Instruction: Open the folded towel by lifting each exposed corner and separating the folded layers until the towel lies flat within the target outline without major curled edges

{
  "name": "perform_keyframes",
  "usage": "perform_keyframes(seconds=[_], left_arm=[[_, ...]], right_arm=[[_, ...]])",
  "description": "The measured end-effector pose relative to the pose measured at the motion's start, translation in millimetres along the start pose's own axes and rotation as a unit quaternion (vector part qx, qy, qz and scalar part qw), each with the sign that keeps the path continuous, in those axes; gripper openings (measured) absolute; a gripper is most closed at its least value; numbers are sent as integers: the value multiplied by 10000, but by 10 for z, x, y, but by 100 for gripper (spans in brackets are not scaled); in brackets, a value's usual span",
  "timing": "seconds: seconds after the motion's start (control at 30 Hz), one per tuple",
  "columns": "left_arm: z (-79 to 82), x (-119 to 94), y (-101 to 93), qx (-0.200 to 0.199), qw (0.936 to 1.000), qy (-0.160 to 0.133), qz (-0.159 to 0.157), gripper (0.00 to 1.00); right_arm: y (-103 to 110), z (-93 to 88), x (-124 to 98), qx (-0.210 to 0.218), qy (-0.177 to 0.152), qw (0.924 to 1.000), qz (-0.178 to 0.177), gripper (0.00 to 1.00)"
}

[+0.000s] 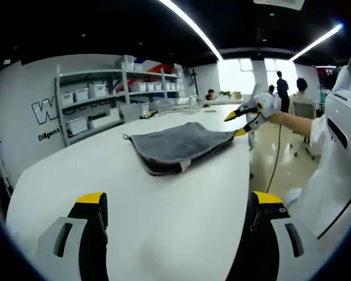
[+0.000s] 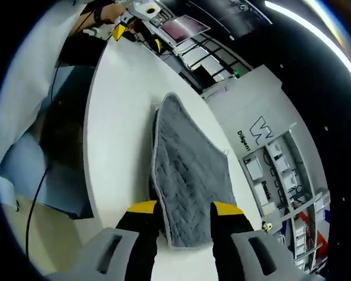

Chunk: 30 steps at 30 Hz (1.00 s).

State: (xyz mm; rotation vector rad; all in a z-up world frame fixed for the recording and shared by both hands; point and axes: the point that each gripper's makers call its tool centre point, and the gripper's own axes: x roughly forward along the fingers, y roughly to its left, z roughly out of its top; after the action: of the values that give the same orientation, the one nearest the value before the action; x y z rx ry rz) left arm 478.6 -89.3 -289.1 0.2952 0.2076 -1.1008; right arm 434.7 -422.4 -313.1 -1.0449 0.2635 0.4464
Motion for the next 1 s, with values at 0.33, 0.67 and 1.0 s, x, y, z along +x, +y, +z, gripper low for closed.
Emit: perform_keyframes(seconds=[0.33,0.67,1.0], left_arm=[[1,3,-19,-5,10000,-5,-15,99],[3,4,-27,6,10000,0,-29,99],[-3,19,-30,0,10000,-3,-34,99]], right_arm=[[89,15,0,-106,-85,9995,286,16],[204,16,13,-243,-148,9977,623,0],[159,72,-1,-164,-228,9974,659,0]])
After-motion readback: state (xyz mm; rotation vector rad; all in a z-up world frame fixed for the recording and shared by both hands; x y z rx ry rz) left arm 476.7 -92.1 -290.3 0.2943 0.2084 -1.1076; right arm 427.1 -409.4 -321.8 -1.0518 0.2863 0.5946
